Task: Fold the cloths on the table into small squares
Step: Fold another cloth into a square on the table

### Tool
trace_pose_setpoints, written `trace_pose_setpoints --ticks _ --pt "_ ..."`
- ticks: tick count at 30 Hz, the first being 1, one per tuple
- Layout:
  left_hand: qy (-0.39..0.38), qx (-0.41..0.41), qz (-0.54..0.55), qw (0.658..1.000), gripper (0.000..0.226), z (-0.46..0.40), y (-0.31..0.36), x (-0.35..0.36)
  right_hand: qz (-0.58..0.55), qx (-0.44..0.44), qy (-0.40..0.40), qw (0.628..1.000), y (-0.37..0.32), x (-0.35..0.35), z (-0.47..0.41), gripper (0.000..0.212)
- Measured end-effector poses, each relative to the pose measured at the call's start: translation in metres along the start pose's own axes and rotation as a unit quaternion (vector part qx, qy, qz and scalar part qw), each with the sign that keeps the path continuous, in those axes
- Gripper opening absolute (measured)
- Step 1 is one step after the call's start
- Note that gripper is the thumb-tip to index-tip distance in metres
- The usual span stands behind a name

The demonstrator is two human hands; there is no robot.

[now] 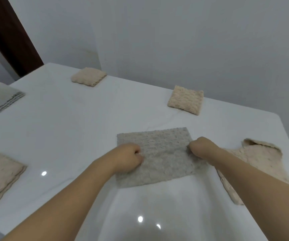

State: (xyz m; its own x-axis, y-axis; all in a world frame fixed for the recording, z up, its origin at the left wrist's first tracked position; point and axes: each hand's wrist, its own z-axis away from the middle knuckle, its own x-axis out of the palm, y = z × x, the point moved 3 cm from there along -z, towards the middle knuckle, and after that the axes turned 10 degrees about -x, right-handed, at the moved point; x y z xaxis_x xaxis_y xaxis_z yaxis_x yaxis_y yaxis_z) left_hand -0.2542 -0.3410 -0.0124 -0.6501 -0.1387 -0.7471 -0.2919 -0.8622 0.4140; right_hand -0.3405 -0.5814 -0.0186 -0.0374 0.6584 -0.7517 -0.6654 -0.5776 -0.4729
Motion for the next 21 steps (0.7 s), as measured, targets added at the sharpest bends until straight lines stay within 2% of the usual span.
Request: trace_pose_setpoints --ticks 3,7,9,13,15,21 --pt "0.079 -0.008 0.013 0.997 0.022 -0.016 -0.001 -0.018 -0.025 -0.004 0.066 0.998 -0.008 -0.007 -0.019 0.013" --pt "0.207 0.001 -0.077 0.975 0.026 -0.055 -0.005 -0.028 -0.029 -0.028 0.145 0.989 -0.021 -0.008 -0.048 0.027" --pt "0.277 0.009 -0.118 0.953 0.03 -0.072 -0.014 -0.021 0.0 -0.047 0.169 0.984 -0.024 0.004 -0.055 0.02" --pt "0.376 0.013 -0.068 0.924 0.034 -0.088 -0.036 0.018 0.145 -0.15 0.345 0.915 -0.005 0.044 -0.069 0.012" --pt "0.395 0.02 -0.056 0.917 0.028 -0.09 -0.042 0.025 0.144 -0.158 0.377 0.901 0.001 0.05 -0.075 0.014" --pt "0.394 0.035 -0.028 0.918 0.018 -0.085 -0.038 0.019 0.074 -0.13 0.396 0.906 0.003 0.048 -0.074 0.014"
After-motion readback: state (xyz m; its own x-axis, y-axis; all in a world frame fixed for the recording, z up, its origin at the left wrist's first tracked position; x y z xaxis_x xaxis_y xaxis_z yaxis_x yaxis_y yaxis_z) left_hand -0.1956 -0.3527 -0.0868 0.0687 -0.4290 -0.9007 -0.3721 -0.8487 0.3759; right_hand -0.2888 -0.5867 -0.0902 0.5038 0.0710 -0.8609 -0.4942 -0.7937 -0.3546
